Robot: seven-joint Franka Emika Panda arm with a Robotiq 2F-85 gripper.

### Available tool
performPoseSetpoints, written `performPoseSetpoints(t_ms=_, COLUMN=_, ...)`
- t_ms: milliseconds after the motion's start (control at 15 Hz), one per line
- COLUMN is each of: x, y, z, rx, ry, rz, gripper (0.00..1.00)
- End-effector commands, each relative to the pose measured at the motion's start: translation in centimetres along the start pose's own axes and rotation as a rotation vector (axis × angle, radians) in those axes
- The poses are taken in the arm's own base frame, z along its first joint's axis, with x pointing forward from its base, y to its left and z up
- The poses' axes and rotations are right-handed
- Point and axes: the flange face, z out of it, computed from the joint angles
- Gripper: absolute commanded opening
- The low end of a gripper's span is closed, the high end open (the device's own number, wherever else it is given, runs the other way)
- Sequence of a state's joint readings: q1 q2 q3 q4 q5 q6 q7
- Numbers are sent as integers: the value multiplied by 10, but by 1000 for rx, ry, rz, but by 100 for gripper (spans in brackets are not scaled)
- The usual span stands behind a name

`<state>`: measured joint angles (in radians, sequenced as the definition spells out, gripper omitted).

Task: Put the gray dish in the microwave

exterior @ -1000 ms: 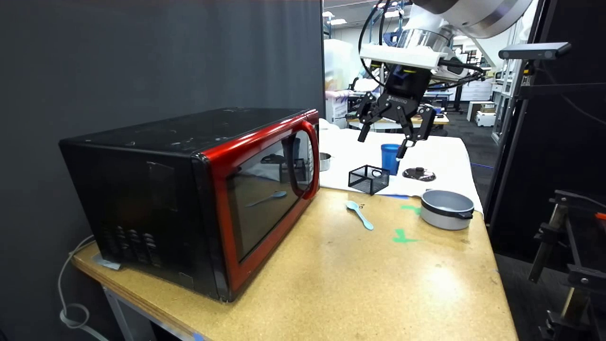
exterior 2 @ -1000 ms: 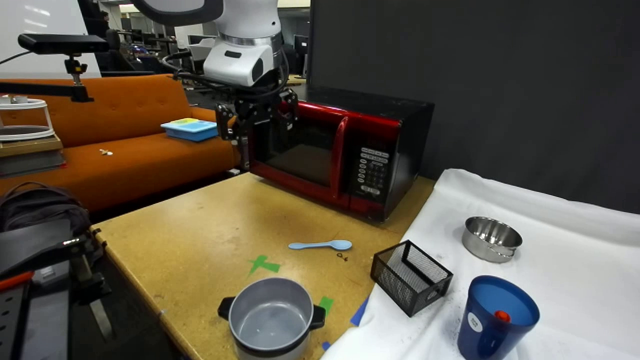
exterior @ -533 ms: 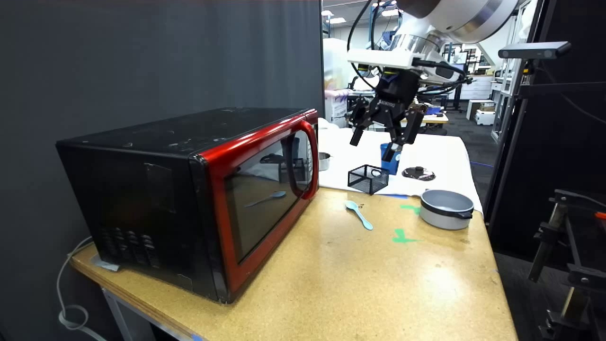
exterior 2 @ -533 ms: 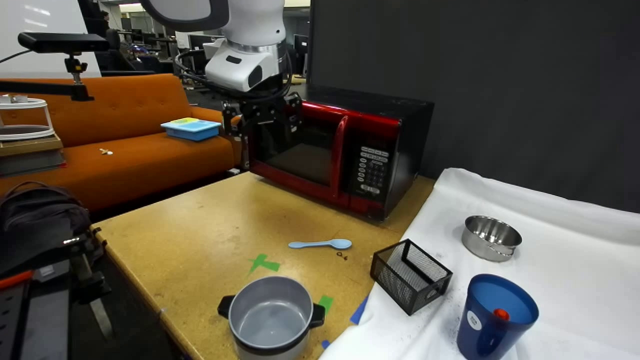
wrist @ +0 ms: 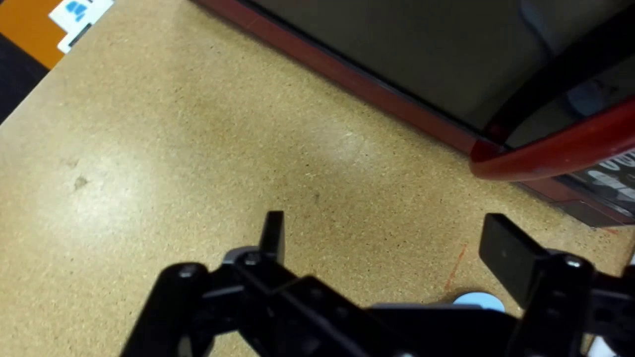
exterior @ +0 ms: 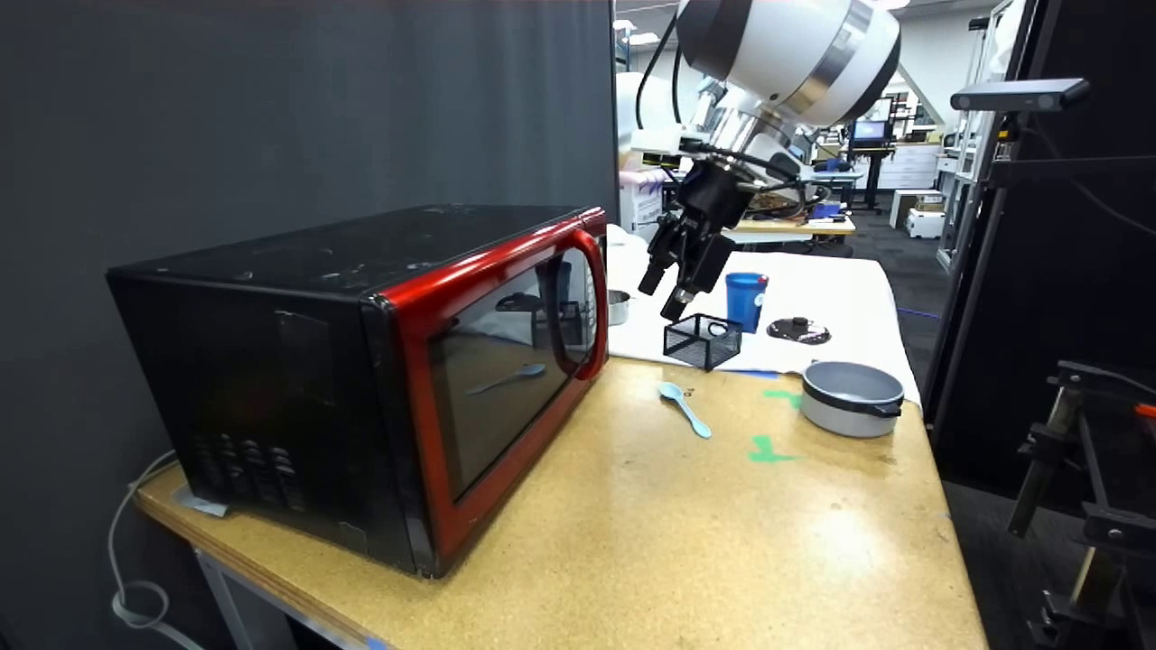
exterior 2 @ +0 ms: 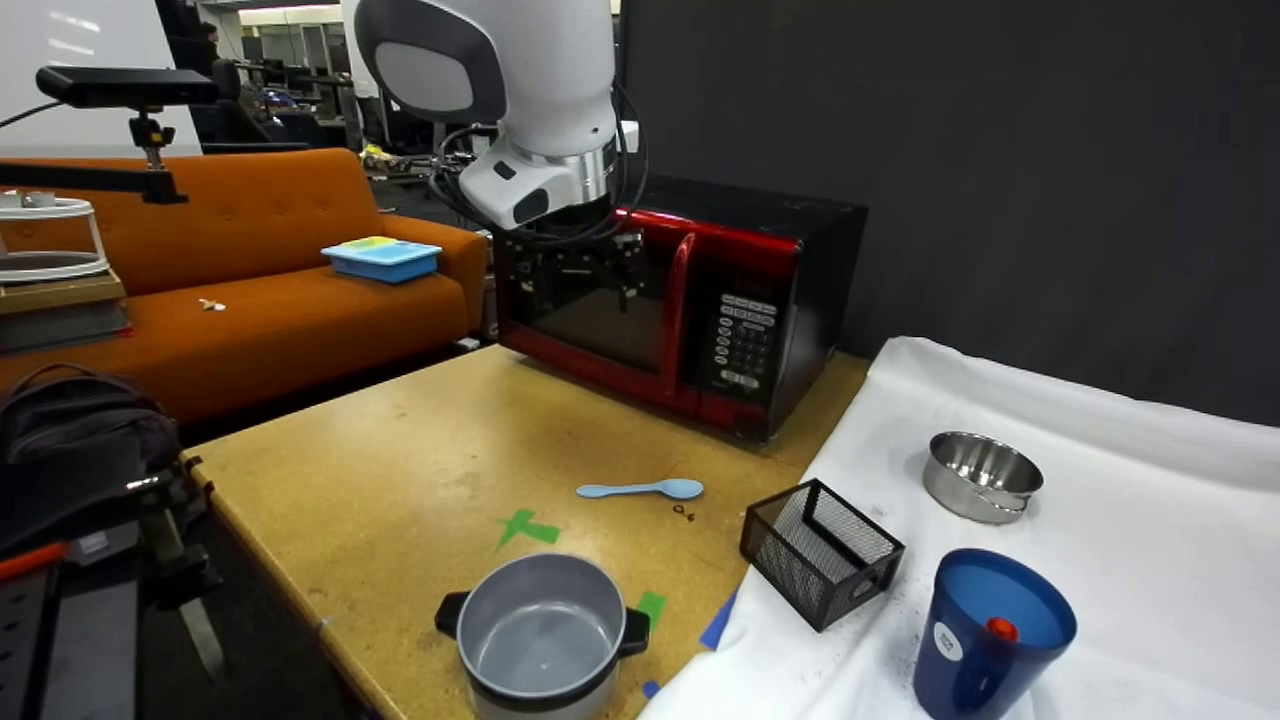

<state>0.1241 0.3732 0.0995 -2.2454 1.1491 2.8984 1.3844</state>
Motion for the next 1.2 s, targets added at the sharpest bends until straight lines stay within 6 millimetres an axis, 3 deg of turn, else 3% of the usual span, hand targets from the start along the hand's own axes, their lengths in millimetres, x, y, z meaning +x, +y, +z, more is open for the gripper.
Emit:
performPoseSetpoints(t_ms=0, x=-4, y=-15, z=0, rx=85, ry=-46, rz=175, gripper=100)
performPoseSetpoints(t_ms=533, x=-28, y=-46, z=-2, rx=257, ry=-178, rz=525, gripper=100)
performPoseSetpoints(t_ms=733, x=-34, y=-59, z=11, rx=277, ry=-203, rz=548, gripper=100)
performPoseSetpoints(t_ms=933, x=-27, y=-64, z=31, rx=256, ry=-188, rz=500, gripper=100)
performPoseSetpoints(t_ms=1000, x=-21, y=-64, z=37, rx=253, ry=-171, rz=487, gripper=96)
performPoseSetpoints(t_ms=1067, x=-15, y=-64, z=41, rx=248, ry=-161, rz=483, gripper=74)
performPoseSetpoints(t_ms=1133, x=-10, y=-64, z=44, rx=246, ry=-158, rz=487, gripper=72)
